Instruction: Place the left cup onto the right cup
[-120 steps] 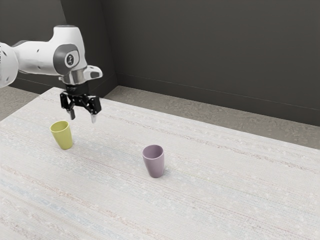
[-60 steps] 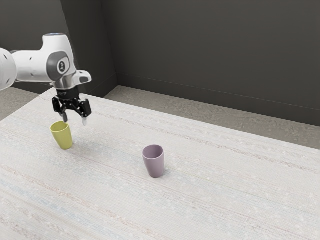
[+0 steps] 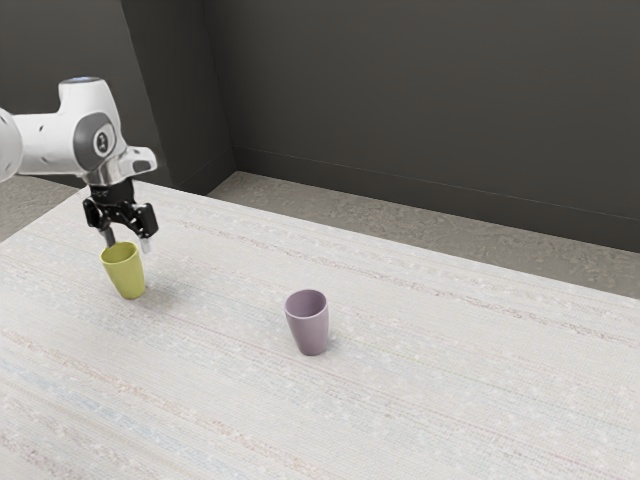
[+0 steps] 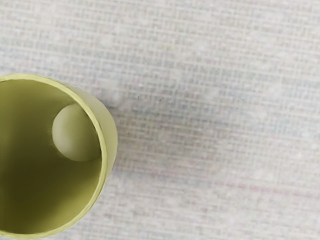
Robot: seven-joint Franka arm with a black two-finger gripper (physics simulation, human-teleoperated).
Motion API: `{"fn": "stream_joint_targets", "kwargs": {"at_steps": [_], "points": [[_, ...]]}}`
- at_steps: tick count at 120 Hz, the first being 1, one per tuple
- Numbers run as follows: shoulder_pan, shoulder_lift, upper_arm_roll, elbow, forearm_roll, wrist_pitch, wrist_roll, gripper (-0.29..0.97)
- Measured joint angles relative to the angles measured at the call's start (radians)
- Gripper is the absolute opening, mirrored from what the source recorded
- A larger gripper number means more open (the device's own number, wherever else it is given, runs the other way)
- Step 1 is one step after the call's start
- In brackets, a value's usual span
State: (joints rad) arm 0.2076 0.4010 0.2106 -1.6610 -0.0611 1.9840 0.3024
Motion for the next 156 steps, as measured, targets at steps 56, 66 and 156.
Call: {"fn": "stream_joint_targets", "kwargs": {"at_steps": [56, 66, 156], "points": [[0.028, 0.081, -0.008, 0.073, 0.002, 0.019, 0.090, 0.62], [0.029, 0.094, -0.008, 0.074, 0.000, 0.025, 0.102, 0.61], [0.032, 0.163, -0.010, 0.086, -0.026, 0.070, 0.159, 0.55]]}}
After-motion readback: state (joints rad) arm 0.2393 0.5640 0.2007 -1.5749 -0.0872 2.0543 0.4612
